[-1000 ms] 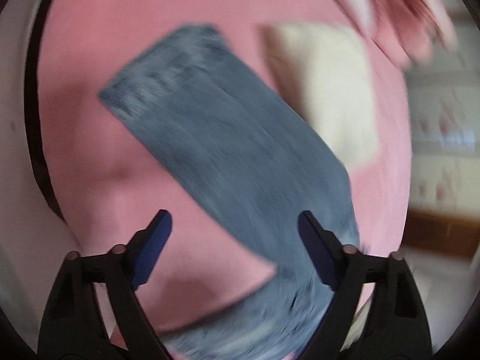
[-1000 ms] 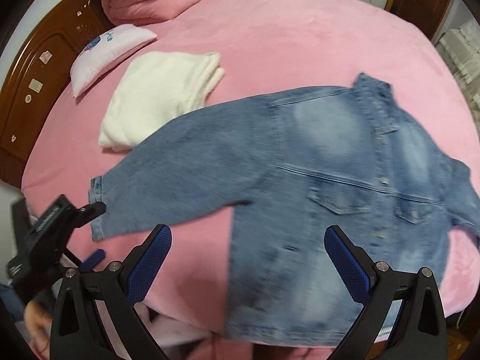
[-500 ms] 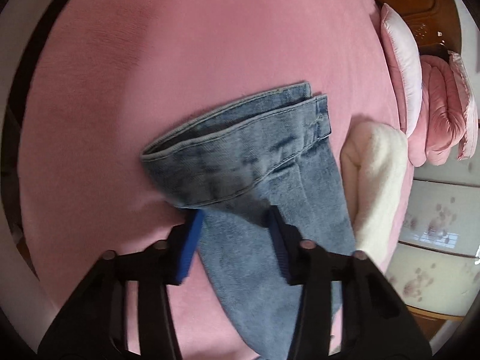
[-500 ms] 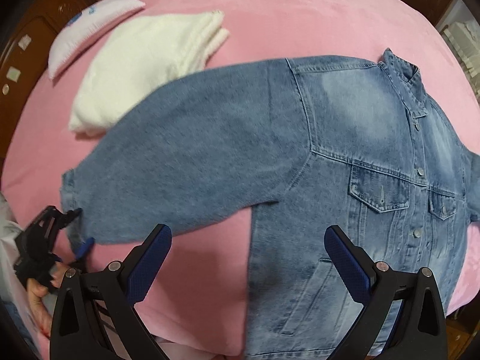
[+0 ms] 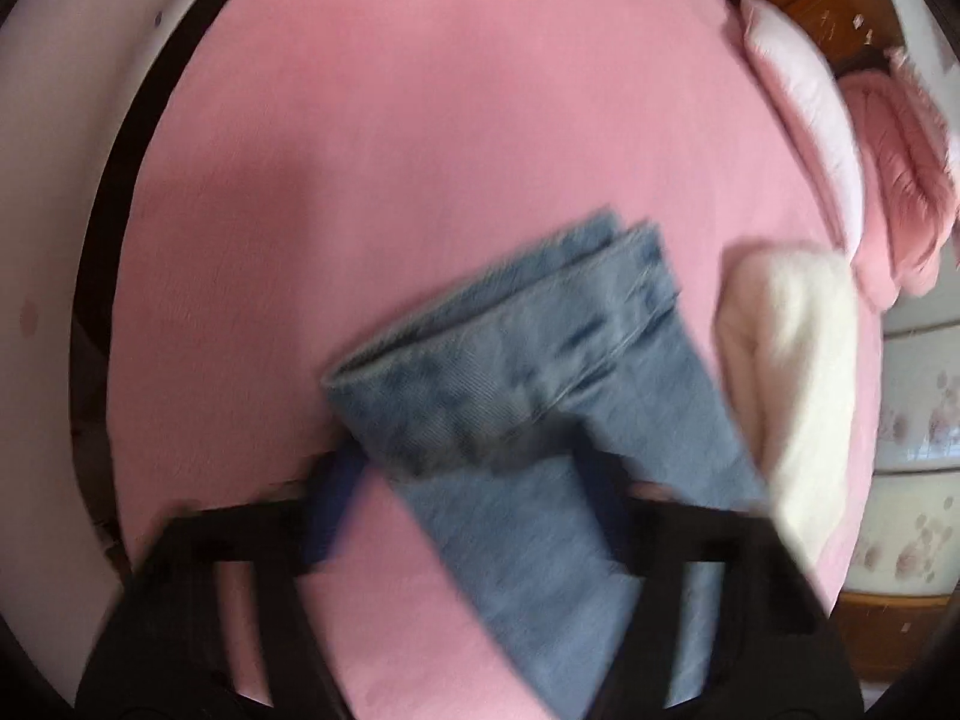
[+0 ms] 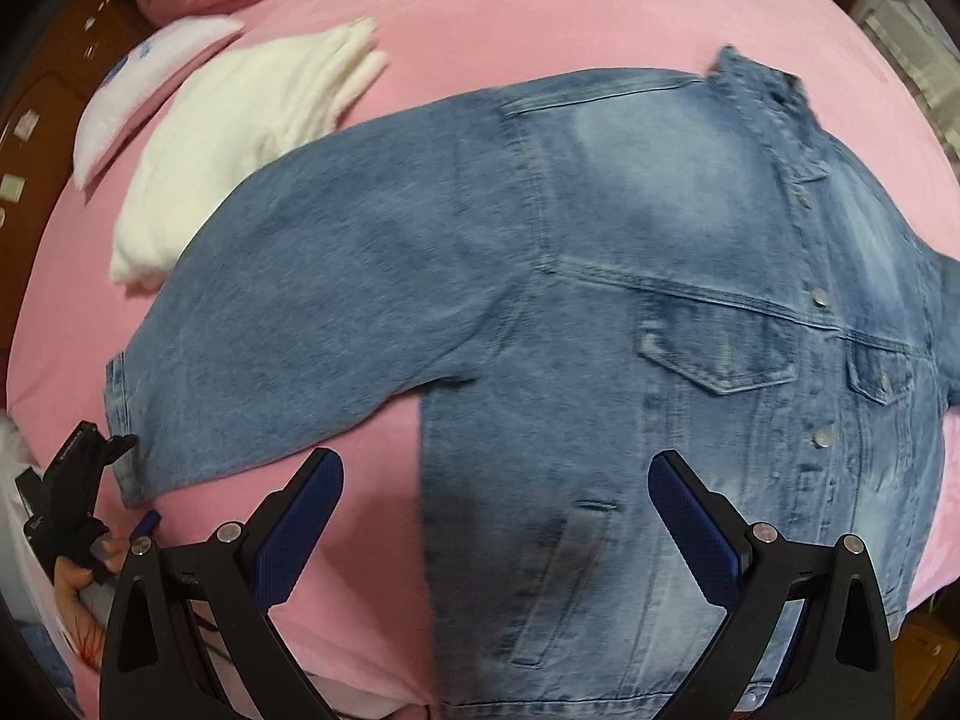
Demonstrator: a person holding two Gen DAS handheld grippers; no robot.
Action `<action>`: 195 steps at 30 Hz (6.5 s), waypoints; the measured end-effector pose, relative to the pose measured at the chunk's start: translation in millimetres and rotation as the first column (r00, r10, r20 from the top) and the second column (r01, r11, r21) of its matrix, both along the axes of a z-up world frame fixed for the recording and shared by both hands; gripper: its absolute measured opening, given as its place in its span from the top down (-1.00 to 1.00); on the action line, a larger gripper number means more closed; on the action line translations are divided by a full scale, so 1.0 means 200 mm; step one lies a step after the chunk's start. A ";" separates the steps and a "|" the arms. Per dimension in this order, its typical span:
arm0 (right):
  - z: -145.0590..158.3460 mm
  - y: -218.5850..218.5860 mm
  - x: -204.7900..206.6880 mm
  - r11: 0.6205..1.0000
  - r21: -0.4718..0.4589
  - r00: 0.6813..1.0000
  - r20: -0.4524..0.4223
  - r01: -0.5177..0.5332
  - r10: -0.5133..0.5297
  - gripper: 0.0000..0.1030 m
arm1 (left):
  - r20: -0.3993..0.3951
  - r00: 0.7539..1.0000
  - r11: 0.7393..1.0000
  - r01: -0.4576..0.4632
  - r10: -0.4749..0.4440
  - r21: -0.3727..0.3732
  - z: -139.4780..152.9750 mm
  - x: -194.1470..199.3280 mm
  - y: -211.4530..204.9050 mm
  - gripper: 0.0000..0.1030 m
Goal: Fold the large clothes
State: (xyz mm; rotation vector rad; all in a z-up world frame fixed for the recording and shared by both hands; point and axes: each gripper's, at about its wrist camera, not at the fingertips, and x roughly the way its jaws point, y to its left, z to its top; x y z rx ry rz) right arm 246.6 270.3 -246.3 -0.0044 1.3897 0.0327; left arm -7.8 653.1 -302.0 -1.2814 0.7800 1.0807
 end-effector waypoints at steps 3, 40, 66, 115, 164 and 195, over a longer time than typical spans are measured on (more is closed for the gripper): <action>0.00 -0.12 0.00 0.999 -0.001 0.999 0.002 0.041 -0.041 -1.00 | 0.035 0.998 0.997 0.050 -0.052 0.064 0.07 0.06 -0.01 0.47; -0.01 -2.22 -0.21 0.861 0.128 0.857 0.105 0.492 -0.505 -0.99 | -0.100 0.169 0.124 0.929 -0.981 0.347 0.13 1.20 -3.16 -0.18; -0.51 -1.91 0.03 0.757 0.461 0.885 -0.288 0.463 -0.366 -0.25 | -0.332 0.107 0.195 0.950 -0.937 -0.245 0.08 1.03 -2.64 -0.52; -0.02 -1.93 0.05 0.916 -0.153 0.884 0.360 0.372 -0.299 -0.16 | -0.355 0.455 0.479 0.877 -0.817 0.022 0.51 0.52 -1.38 0.51; -0.38 -2.53 0.36 0.860 0.426 0.886 0.228 0.282 -0.404 1.00 | -0.264 0.488 0.476 0.872 -0.832 0.115 0.45 0.72 -1.13 0.99; -0.29 -1.87 0.46 0.747 0.661 0.966 0.139 0.073 -0.218 0.96 | 0.016 0.308 0.308 0.951 -0.951 -0.004 0.47 0.67 -1.17 0.99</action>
